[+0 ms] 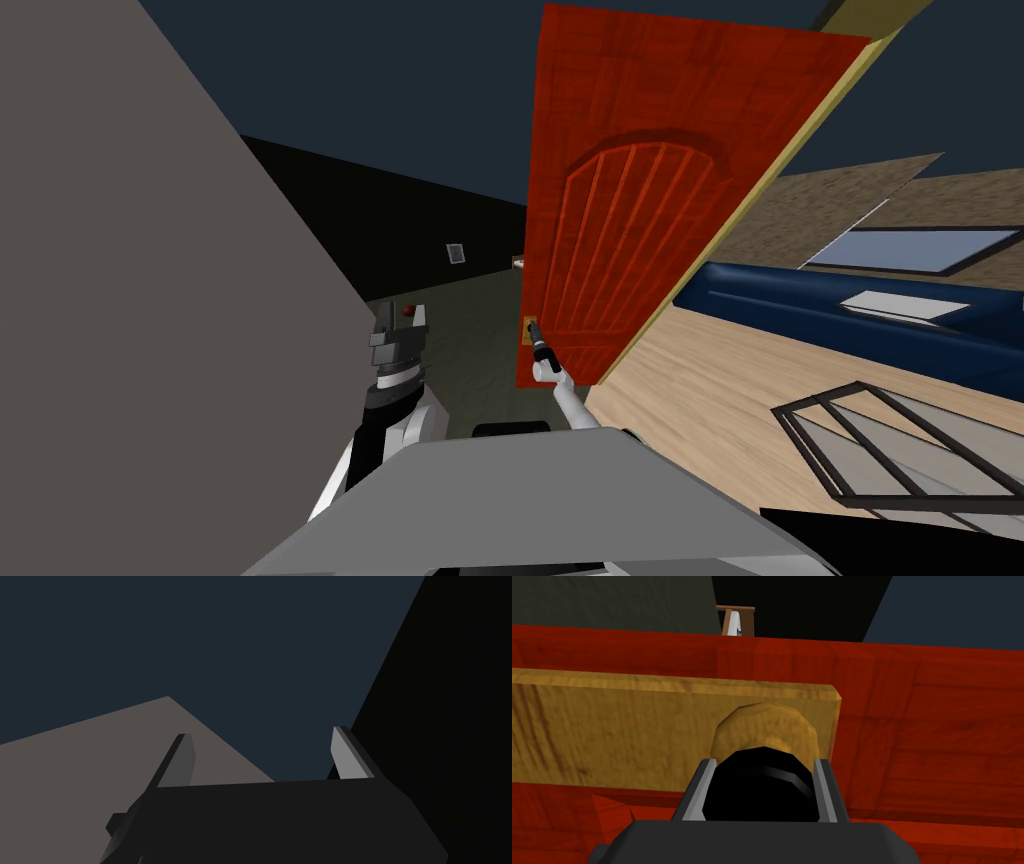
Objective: Push the door open
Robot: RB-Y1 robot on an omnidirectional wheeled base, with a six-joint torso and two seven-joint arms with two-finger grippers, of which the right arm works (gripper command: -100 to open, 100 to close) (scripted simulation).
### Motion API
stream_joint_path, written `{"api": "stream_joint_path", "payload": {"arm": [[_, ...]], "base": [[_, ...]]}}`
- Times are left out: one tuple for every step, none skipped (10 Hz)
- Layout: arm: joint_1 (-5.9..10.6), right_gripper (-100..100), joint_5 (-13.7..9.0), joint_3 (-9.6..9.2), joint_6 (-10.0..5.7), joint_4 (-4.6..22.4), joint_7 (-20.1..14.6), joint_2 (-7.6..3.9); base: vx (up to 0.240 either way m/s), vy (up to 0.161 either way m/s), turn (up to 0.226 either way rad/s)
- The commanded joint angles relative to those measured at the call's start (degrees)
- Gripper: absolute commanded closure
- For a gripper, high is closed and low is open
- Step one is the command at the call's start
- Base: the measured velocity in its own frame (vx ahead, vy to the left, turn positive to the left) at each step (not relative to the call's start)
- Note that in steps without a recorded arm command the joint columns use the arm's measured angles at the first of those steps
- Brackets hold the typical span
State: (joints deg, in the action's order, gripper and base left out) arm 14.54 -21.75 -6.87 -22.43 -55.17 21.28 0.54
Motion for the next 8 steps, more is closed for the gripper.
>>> {"api": "stream_joint_path", "payload": {"arm": [[1.31,100,-0.8,1.04,-1.54,1.8,0.4,-0.92],[2.42,100,-2.0,1.36,-2.39,3.3,1.2,-1.18],[3.55,100,-3.2,1.69,-3.26,4.9,1.9,-1.4],[3.55,100,-3.2,1.69,-3.26,4.9,1.9,-1.4],[3.55,100,-3.2,1.69,-3.26,4.9,1.9,-1.4],[4.73,100,-4.5,2.03,-4.17,6.6,2.8,-1.54],[4.62,-100,-5.7,1.09,-4.03,6.1,3.6,-1.9],[4.73,-100,-6.6,0.73,-4.28,6.2,4.3,-2.12]], "base": [[0.071,0.001,-0.001],[0.077,0.001,-0.004],[0.058,-0.005,0.022],[0.034,-0.009,-0.002],[0.022,-0.021,-0.05],[0.029,-0.032,-0.066],[-0.019,-0.037,-0.008],[-0.066,-0.028,0.015]]}}
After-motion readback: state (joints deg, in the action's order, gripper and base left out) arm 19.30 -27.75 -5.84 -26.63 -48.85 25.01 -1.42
